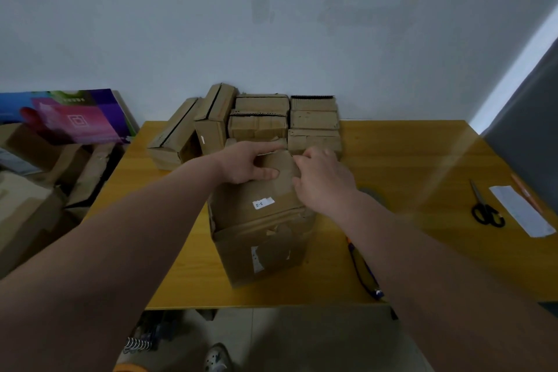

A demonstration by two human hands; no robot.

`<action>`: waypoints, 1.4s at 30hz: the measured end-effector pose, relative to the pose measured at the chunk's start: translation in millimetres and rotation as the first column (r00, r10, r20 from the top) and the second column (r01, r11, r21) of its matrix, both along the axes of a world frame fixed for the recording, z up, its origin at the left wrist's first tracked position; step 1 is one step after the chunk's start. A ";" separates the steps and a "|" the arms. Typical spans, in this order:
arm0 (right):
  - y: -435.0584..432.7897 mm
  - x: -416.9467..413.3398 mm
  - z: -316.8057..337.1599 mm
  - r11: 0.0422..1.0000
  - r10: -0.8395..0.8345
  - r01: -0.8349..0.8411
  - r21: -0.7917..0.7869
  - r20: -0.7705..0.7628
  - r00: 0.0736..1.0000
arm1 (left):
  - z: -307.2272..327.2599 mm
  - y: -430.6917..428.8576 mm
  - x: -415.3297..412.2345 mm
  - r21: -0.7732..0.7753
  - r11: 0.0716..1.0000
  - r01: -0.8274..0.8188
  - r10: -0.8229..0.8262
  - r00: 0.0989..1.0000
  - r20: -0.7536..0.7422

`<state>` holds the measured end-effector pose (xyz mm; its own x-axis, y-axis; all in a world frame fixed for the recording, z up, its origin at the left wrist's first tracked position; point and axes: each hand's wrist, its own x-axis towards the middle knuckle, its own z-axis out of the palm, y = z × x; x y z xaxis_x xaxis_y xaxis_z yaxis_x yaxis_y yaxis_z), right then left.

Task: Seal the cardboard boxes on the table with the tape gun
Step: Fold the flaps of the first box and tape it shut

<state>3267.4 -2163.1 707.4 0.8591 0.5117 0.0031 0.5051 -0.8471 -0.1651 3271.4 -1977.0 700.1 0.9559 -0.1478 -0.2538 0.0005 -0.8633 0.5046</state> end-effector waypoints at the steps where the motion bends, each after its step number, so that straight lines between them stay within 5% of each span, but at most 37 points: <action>1: 0.9 -0.7 -0.6 1.000 0.000 0.000 0.007 -0.001 1.000 | 0.4 0.2 0.3 0.003 1.000 0.017 -0.017 1.000 -0.014; 9: 2.5 1.4 -4.9 0.996 -0.014 0.020 0.085 -0.068 0.998 | -1.9 -1.3 -4.5 0.216 0.965 0.149 -0.150 0.989 -0.009; 17: 0.4 6.1 -8.0 0.960 0.018 0.046 0.276 -0.224 0.974 | -6.1 -5.8 -11.3 0.285 0.953 0.106 -0.113 0.994 0.006; 25: -23.8 9.4 5.4 0.652 0.087 0.306 0.694 -0.469 0.879 | -9.3 -16.3 -39.6 0.329 0.942 -0.070 0.018 0.987 0.159; 31: -62.7 -8.9 -12.3 0.879 0.111 0.120 0.461 -0.443 0.890 | -13.3 -28.9 -57.4 0.419 0.898 -0.136 -0.063 0.901 0.428; 42: -61.4 -21.7 -43.1 0.958 0.182 -0.066 0.279 -0.412 0.893 | -18.1 -23.7 -80.7 0.379 0.925 -0.036 -0.098 0.939 0.330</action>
<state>3245.6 -2224.5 664.4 0.7349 0.6455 -0.2081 0.4336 -0.6831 -0.5877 3190.7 -2000.7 682.1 0.9898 -0.1370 0.0395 -0.1406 -0.9840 0.1092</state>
